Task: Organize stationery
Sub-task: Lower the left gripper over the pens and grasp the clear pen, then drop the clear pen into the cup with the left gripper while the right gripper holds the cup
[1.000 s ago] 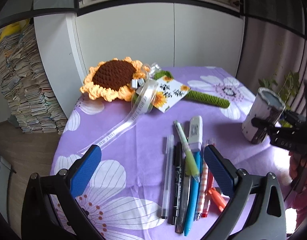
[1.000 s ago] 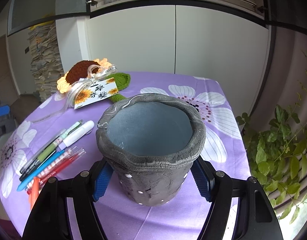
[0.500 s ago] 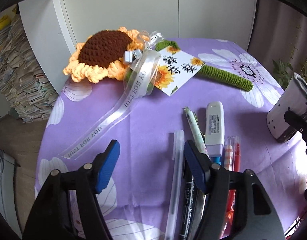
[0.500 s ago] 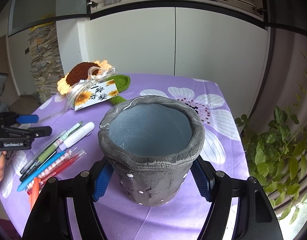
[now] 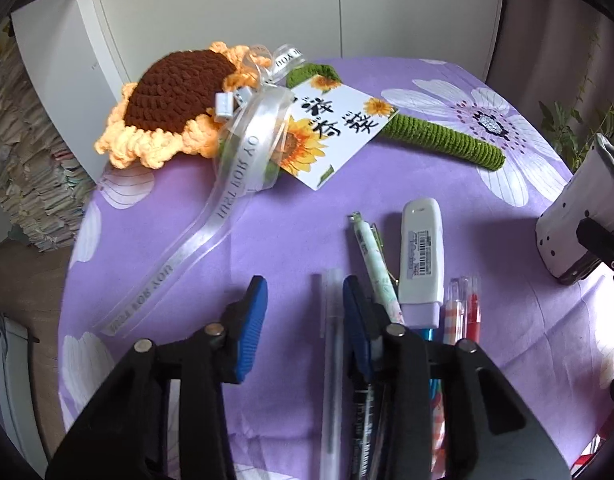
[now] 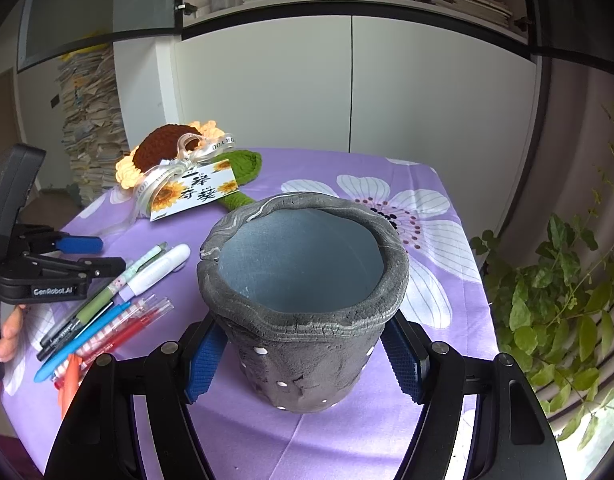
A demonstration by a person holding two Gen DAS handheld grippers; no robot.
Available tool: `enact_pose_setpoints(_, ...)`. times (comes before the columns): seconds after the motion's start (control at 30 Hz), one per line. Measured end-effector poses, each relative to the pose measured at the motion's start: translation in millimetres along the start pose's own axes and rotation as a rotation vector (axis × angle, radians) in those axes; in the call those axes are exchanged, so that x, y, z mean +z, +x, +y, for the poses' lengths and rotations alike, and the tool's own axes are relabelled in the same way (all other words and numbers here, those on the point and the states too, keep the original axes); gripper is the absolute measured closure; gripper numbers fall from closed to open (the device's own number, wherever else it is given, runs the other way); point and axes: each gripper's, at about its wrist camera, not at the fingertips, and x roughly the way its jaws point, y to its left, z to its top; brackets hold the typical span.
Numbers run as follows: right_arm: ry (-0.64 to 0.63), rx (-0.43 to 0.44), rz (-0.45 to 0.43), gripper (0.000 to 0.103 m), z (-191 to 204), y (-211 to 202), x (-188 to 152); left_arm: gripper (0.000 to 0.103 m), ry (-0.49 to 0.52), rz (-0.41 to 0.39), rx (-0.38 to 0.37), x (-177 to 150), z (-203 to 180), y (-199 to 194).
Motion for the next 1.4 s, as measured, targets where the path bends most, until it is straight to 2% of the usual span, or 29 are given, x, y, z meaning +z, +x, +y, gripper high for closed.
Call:
enact_pose_setpoints(0.23,0.001,0.000,-0.002,0.030,-0.1,-0.7,0.3,0.071,-0.031,0.032,-0.035,2.8,4.7,3.2)
enact_pose_setpoints(0.3,0.001,0.001,-0.002,0.030,0.0,-1.1,0.2,0.083,-0.039,0.035,-0.058,2.1,5.0,2.0)
enact_pose_setpoints(0.33,0.001,-0.001,-0.003,0.030,-0.2,-1.6,0.2,0.092,-0.041,0.035,-0.064,1.0,5.1,0.7)
enact_pose_setpoints(0.4,0.002,-0.003,-0.005,0.030,-0.2,-1.1,0.3,0.093,-0.043,0.030,-0.057,-2.6,6.5,-2.6)
enact_pose_setpoints(0.5,0.002,-0.004,-0.007,0.030,-0.8,-1.3,0.5,0.093,-0.072,0.013,-0.091,-6.0,13.3,-10.4)
enact_pose_setpoints(0.57,0.002,-0.004,-0.007,0.030,-0.8,-1.5,0.4,0.093,-0.088,-0.027,-0.117,-6.7,19.0,-25.2)
enact_pose_setpoints(0.93,0.003,-0.005,-0.010,0.030,-0.9,-1.6,1.0,0.093,-0.038,-0.272,-0.126,3.4,13.2,-122.8)
enact_pose_setpoints(1.07,0.003,-0.005,-0.011,0.030,-1.0,-1.8,0.7,0.093,-0.011,-0.345,-0.174,14.9,2.9,-149.6)
enact_pose_setpoints(1.4,-0.024,-0.023,-0.015,0.030,4.5,-2.4,-0.6,0.093,0.102,-0.538,-0.311,64.1,-55.3,-195.2)
